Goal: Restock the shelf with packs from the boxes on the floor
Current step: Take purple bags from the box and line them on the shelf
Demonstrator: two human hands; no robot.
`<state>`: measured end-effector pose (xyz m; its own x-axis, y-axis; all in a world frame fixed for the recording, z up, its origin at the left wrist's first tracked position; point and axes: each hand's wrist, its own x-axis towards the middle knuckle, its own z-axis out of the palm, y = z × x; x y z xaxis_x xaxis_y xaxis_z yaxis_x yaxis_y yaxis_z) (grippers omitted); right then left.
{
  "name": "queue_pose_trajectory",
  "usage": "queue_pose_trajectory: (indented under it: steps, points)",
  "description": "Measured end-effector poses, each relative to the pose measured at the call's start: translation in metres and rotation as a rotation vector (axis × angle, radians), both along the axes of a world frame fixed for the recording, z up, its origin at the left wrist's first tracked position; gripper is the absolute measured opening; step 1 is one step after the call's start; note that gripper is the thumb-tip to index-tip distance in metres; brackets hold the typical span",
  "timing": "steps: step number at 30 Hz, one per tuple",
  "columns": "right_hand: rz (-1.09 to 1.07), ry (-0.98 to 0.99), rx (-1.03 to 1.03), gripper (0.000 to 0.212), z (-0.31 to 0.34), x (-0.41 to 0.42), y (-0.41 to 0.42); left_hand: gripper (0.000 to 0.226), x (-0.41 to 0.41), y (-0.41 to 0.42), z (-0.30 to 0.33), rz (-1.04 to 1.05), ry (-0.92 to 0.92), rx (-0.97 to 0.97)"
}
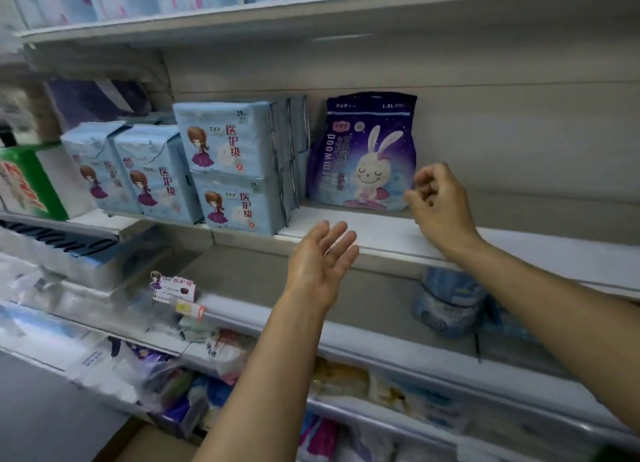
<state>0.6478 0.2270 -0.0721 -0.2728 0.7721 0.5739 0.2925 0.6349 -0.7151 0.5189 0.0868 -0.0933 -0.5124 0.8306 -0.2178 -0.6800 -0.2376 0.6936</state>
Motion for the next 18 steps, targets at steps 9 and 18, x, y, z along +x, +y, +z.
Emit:
queue_pose_trajectory:
  steps: [9,18]
  points:
    - [0.103,-0.046,-0.122,0.019,-0.093,0.056,-0.107,0.020,0.046,-0.069,-0.077,-0.166,0.000,-0.172]
    - [0.021,-0.190,-0.557,0.025,-0.223,0.176,-0.148,0.016,0.124,-0.101,-0.203,-0.329,-0.169,-0.458]
